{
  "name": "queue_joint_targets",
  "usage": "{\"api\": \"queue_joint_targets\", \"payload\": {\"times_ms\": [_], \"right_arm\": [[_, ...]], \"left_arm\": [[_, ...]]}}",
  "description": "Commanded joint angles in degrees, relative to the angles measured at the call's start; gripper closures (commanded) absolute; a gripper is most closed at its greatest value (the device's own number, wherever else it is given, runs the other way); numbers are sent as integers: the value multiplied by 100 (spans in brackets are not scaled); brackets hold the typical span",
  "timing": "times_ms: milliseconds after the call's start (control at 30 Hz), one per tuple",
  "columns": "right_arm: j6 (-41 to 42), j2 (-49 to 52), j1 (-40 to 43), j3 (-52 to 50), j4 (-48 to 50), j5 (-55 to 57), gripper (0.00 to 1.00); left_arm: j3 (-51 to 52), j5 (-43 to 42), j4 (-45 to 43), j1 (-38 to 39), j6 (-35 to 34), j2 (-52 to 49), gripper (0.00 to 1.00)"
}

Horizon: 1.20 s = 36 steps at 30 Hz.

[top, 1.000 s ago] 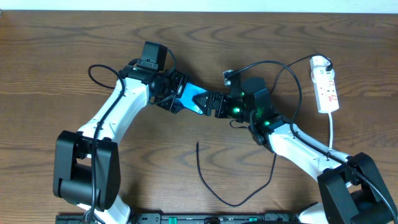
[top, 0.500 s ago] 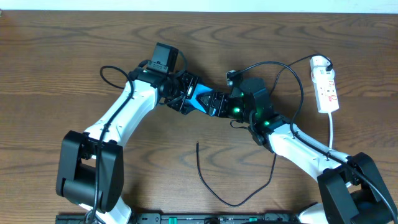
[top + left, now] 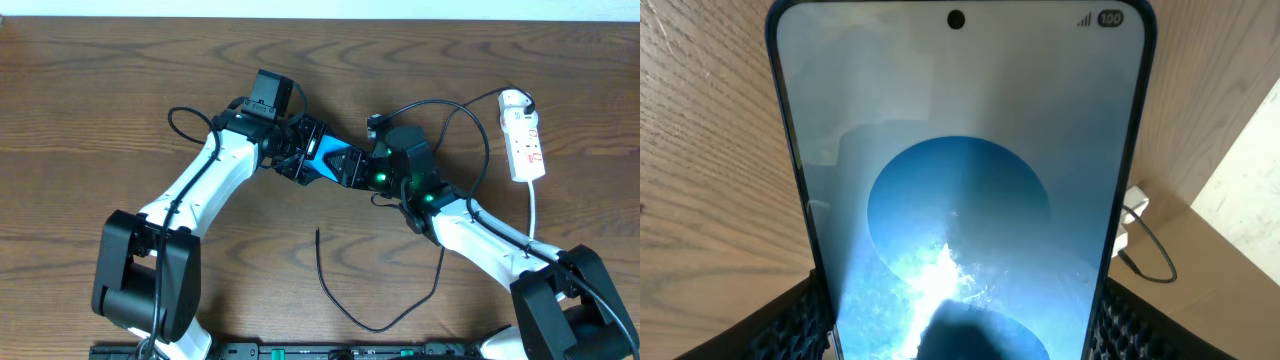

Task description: Plug charger to phone and switch on socket

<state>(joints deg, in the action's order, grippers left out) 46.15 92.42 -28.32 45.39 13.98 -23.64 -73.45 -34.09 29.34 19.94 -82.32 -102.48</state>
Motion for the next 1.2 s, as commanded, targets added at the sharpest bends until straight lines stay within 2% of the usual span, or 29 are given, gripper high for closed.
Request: {"api": "queue_joint_targets", "payload": {"times_ms": [0,167,600,667,833,867,1100,1167], "right_arm": [[-33,7,-28,109,-7,85,66],[-33,7,-28,109,-7,85,73],[-33,7,-28,109,-9,103,84],[-33,7,-28,109,-7,103,90],[-33,7,-28,109,-7,103,94],[-33,7,-28,109,-7,103,99],[-33,7,-28,109,-9,103,99],[-33,7,-28,109,-7,103,99]], "left_arm": [[20,-155,-35,28,-28,160,93],[20,-149,-37,50,-28,160,93],[20,-144,-35,50,-24,160,92],[20,-144,-33,50,15,160,92],[20,-144,-33,50,15,160,93],[20,-125,-33,50,15,160,93],[20,-87,-33,50,15,160,92],[20,-81,-33,50,15,160,83]]}}
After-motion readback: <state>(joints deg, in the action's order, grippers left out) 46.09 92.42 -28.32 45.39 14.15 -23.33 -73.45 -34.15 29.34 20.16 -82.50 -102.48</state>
